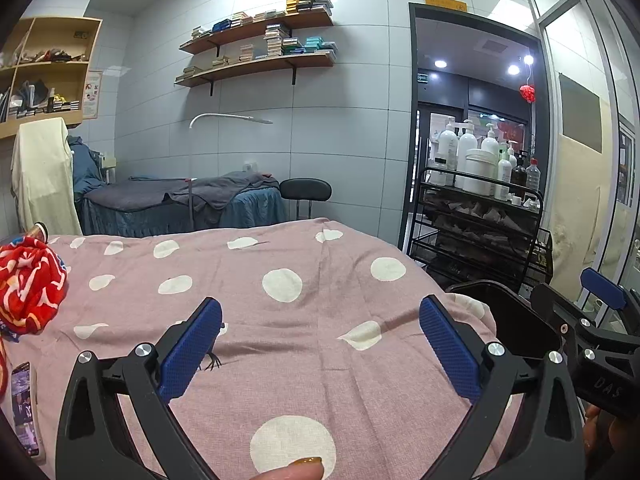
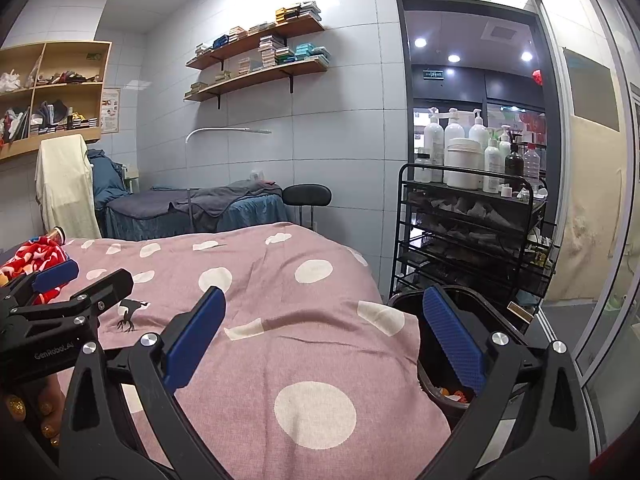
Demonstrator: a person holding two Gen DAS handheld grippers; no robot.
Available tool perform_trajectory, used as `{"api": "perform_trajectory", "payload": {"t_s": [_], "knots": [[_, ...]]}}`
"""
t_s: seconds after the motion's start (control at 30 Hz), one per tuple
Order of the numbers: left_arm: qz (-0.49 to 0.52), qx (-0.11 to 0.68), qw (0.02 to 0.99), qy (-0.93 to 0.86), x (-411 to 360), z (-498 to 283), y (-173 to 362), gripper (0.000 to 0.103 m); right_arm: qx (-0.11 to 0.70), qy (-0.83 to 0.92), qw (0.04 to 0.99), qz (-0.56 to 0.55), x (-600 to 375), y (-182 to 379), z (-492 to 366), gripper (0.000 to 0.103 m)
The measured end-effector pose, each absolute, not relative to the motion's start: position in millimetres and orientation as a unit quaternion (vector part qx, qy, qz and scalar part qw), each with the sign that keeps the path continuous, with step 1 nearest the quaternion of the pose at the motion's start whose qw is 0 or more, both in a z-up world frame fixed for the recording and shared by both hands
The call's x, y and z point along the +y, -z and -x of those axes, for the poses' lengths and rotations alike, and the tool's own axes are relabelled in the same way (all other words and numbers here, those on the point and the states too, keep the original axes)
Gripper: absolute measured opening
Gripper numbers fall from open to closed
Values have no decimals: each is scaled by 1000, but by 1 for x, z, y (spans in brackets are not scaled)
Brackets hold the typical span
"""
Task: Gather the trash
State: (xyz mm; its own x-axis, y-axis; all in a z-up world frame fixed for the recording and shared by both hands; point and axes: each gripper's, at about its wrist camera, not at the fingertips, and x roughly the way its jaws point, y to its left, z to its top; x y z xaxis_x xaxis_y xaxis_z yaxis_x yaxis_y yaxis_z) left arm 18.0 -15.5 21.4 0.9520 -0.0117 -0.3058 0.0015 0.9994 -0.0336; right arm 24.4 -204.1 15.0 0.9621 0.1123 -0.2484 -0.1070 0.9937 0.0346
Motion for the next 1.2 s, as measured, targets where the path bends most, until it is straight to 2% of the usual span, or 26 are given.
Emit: {"api": "perform_trajectory", "payload": {"t_s": [1.2], "knots": [[17,158,987,14,-19,-21,-21,98,133,-51,990,-16,-209,-13,-28,98]]}}
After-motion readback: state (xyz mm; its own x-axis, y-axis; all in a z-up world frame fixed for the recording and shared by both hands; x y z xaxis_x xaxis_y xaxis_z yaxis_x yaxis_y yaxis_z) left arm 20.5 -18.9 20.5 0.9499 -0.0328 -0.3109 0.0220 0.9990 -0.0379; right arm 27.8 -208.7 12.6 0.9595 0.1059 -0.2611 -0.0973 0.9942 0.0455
